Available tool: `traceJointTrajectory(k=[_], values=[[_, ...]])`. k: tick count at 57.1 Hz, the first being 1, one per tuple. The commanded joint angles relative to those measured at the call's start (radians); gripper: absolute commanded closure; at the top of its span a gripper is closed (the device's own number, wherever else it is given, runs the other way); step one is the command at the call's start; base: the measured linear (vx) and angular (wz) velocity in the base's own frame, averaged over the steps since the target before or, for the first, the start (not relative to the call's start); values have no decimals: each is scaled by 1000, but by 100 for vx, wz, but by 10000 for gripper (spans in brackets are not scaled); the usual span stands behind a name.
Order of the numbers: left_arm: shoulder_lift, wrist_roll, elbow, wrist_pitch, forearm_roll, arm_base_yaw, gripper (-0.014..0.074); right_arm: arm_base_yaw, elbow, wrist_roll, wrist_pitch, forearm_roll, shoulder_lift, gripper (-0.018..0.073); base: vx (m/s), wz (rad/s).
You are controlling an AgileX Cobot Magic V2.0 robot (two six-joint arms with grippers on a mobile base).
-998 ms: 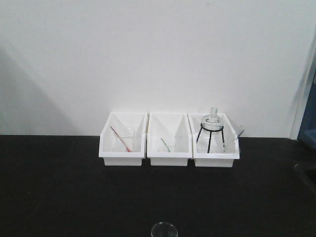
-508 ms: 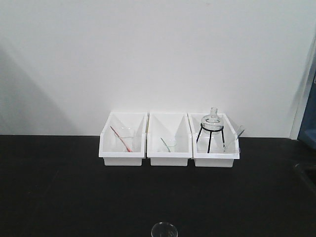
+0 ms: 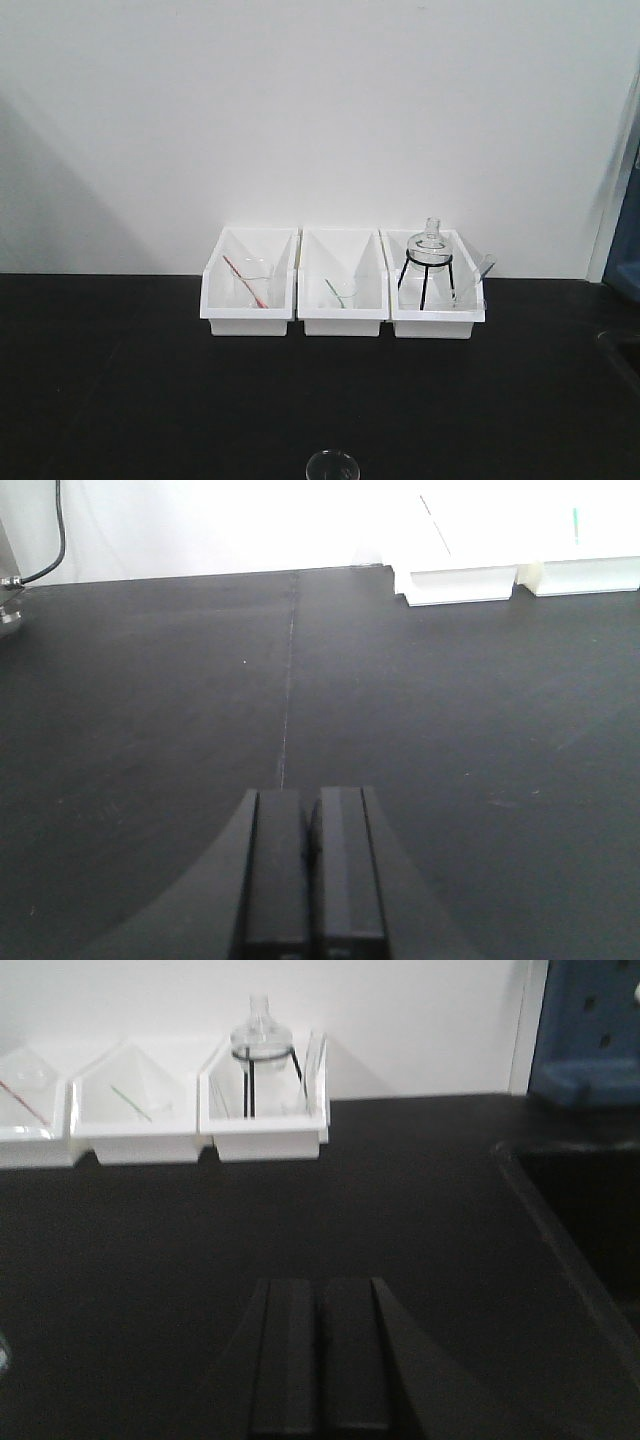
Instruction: Pick beaker and place in left cabinet
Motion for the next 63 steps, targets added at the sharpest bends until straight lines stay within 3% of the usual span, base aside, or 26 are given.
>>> traceJointTrajectory(k=[1, 9, 21, 32, 35, 44, 47, 53, 63], values=[[-19, -3, -9, -83, -2, -7, 593, -5, -38, -1, -130, -11, 97, 518, 0, 0], [-19, -3, -9, -83, -2, -7, 593, -5, -38, 11, -253, -4, 224, 432, 0, 0], [-19, -3, -9, -83, -2, -7, 593, -5, -38, 9, -492, -5, 426, 231, 0, 0], [-19, -3, -9, -83, -2, -7, 593, -4, -38, 0, -798, -31, 641, 76, 0, 0], [-19, -3, -9, -83, -2, -7, 593, -4, -38, 11, -873, -91, 700, 63, 0, 0], [-19, -3, -9, -83, -2, -7, 593, 0, -50, 21, -1110, -452, 870, 34, 0, 0], [-19, -3, -9, -83, -2, -7, 593, 20, -57, 20, -1142, -484, 918, 27, 0, -1], [-19, -3, -9, -83, -2, -7, 593, 90, -78, 4, -1139, -452, 1001, 17, 0, 0], [-19, -3, -9, -83, -2, -7, 593, 265, -148, -132, -1136, -288, 1138, -6, 0, 0]])
